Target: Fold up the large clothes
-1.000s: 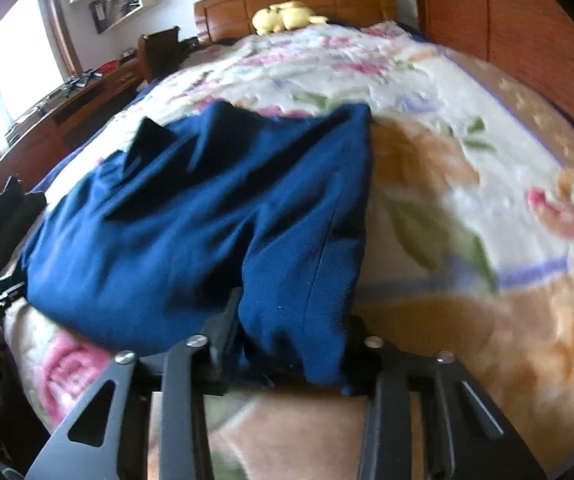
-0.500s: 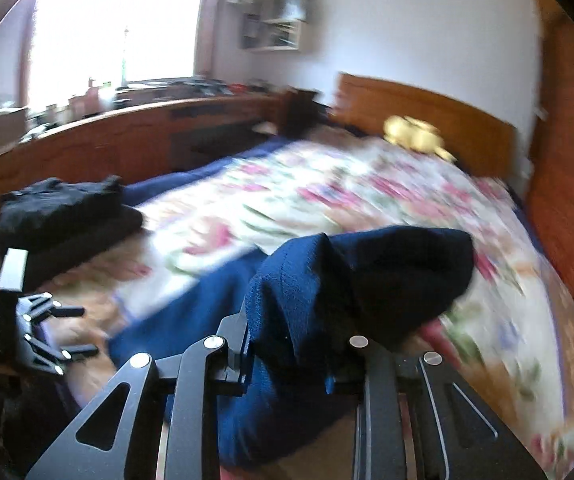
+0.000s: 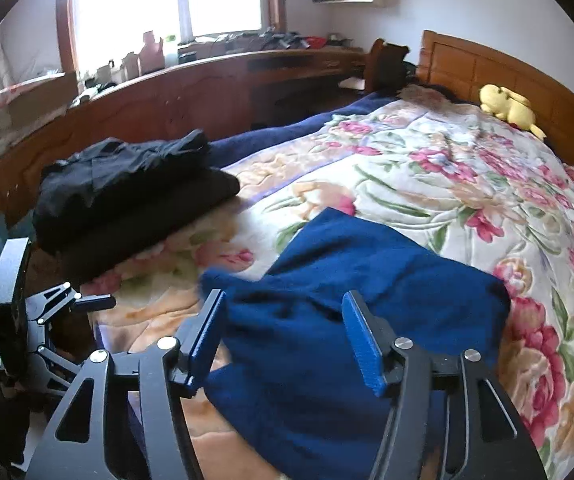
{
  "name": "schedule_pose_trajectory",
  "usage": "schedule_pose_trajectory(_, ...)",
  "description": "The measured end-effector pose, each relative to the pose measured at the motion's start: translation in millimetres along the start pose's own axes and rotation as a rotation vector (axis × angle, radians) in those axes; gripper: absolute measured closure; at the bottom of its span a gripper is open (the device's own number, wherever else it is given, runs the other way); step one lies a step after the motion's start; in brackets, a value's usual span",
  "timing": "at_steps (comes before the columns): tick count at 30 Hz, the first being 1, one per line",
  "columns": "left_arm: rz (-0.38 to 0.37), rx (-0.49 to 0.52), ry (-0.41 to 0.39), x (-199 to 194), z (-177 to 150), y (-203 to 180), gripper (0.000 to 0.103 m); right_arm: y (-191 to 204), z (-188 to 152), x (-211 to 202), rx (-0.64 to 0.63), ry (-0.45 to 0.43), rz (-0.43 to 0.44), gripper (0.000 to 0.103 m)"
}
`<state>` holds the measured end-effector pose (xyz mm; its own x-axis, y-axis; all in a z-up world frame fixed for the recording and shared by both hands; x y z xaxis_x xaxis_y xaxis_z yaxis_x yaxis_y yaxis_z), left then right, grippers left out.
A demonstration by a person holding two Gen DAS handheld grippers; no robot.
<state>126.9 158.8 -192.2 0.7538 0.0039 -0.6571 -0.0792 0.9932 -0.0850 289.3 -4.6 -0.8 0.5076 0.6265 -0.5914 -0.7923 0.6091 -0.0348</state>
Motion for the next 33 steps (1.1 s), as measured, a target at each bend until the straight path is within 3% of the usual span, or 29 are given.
schedule_pose_trajectory(6, -0.016, 0.012, -0.011, -3, 4, -11, 0.022, 8, -56, -6, -0.013, 0.04, -0.015, 0.041)
schedule_pose_trajectory(13, -0.036, 0.007, -0.023, -4, 12, -16, 0.022, 11, -75, 16, -0.073, 0.109, -0.073, 0.041)
schedule_pose_trajectory(19, -0.022, 0.013, -0.036, -5, 22, -14, 0.022, 18, -89, 25, -0.081, 0.141, -0.048, 0.019)
schedule_pose_trajectory(21, -0.025, 0.009, -0.037, -4, 21, -15, 0.022, 22, -91, 27, -0.131, 0.158, -0.082, 0.017)
schedule_pose_trajectory(25, -0.026, 0.022, -0.027, -2, 18, -19, 0.022, 9, -95, 30, -0.198, 0.184, -0.238, 0.017)
schedule_pose_trajectory(28, -0.026, 0.022, -0.022, 0, 16, -20, 0.022, -4, -95, 28, -0.132, 0.194, -0.237, 0.019)
schedule_pose_trajectory(29, -0.027, 0.02, -0.022, 0, 16, -20, 0.022, -4, -97, 26, -0.137, 0.19, -0.242, 0.037)
schedule_pose_trajectory(30, -0.027, 0.018, -0.022, 1, 16, -20, 0.022, -4, -95, 23, -0.153, 0.176, -0.258, 0.079)
schedule_pose_trajectory(33, -0.031, 0.019, -0.022, 1, 16, -22, 0.022, -7, -88, -1, -0.154, 0.115, -0.335, 0.092)
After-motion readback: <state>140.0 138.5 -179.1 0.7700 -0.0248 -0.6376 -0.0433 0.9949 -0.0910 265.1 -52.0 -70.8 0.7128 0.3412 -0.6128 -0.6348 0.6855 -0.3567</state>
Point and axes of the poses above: each gripper's, at about its wrist camera, not at the fingertips, and x roughly the way its jaws point, y to its left, z to its top, the point moved 9 cm from there along x, roughly the way its jaws point
